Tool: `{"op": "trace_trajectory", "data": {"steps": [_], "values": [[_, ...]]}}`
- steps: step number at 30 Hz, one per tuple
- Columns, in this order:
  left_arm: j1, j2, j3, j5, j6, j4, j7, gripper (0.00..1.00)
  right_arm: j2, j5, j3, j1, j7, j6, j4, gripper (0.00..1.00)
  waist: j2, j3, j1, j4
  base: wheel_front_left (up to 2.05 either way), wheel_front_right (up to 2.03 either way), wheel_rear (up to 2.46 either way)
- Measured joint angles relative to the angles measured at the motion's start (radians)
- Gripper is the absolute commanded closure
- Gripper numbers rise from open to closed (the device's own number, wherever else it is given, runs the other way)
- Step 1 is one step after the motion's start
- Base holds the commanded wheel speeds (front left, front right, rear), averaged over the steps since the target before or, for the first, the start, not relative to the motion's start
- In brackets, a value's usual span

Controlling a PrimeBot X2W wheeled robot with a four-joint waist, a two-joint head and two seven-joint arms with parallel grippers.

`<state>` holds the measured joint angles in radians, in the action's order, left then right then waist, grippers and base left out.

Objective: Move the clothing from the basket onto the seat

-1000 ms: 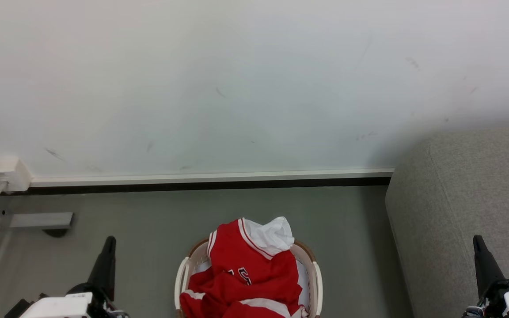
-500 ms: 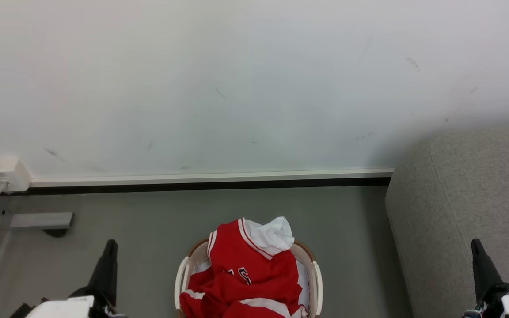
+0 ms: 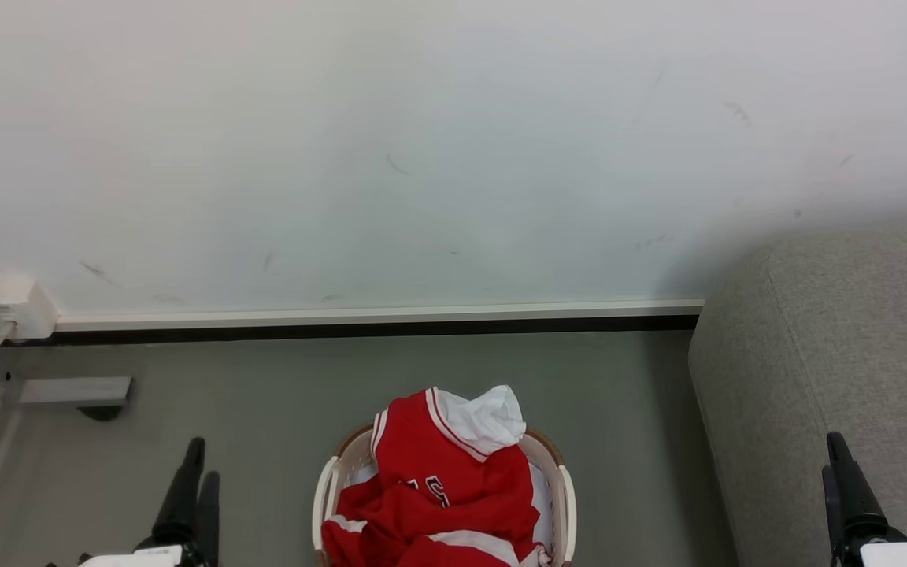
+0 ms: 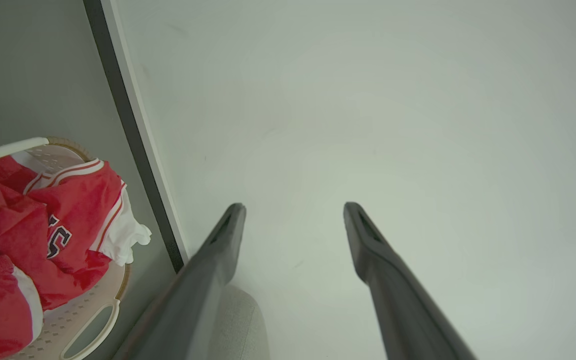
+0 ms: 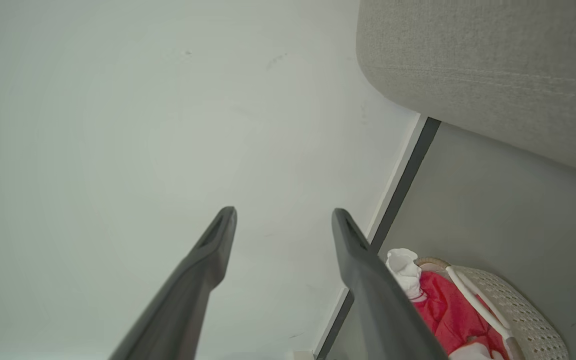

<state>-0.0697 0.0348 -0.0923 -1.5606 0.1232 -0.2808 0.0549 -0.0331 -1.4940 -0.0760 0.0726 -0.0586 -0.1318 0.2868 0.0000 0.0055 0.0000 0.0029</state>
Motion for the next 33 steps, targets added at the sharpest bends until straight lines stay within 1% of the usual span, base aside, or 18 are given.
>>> {"op": "trace_trajectory", "data": {"steps": [6, 9, 15, 21, 29, 33], "values": [[0.000, 0.000, 0.001, 0.076, 0.000, 0.003, -0.024, 0.00, 0.000, 0.142, 0.009, 0.002, 0.029, 0.000, -0.017, 0.00, 0.0000, 0.002, 0.0000, 0.004, 0.00, 0.00, 0.00], [0.000, 0.000, 0.000, 0.132, 0.000, 0.008, -0.036, 0.00, 0.000, 0.219, 0.014, 0.003, 0.042, 0.000, -0.032, 0.00, 0.0000, 0.003, 0.0000, 0.005, 0.00, 0.00, 0.00], [0.002, 0.001, 0.004, 0.268, -0.002, 0.031, -0.064, 0.00, -0.001, 0.372, 0.031, 0.004, 0.065, 0.000, -0.058, 0.00, 0.0000, 0.005, 0.0000, 0.009, 0.00, 0.00, 0.00], [0.010, 0.001, 0.012, 0.406, -0.019, 0.051, -0.084, 0.00, -0.001, 0.512, 0.050, 0.004, 0.087, 0.000, -0.072, 0.00, 0.0000, 0.006, 0.0000, 0.010, 0.00, 0.00, 0.00], [0.021, 0.002, 0.042, 0.612, -0.028, 0.067, -0.111, 0.00, -0.004, 0.663, 0.078, 0.005, 0.114, 0.000, -0.079, 0.00, 0.0000, 0.005, 0.0000, 0.010, 0.00, 0.00, 0.00], [0.028, 0.003, 0.055, 0.695, -0.035, 0.075, -0.127, 0.00, -0.006, 0.727, 0.088, 0.005, 0.131, 0.000, -0.080, 0.00, 0.0000, 0.005, 0.0000, 0.010, 0.00, 0.00, 0.00]]}}
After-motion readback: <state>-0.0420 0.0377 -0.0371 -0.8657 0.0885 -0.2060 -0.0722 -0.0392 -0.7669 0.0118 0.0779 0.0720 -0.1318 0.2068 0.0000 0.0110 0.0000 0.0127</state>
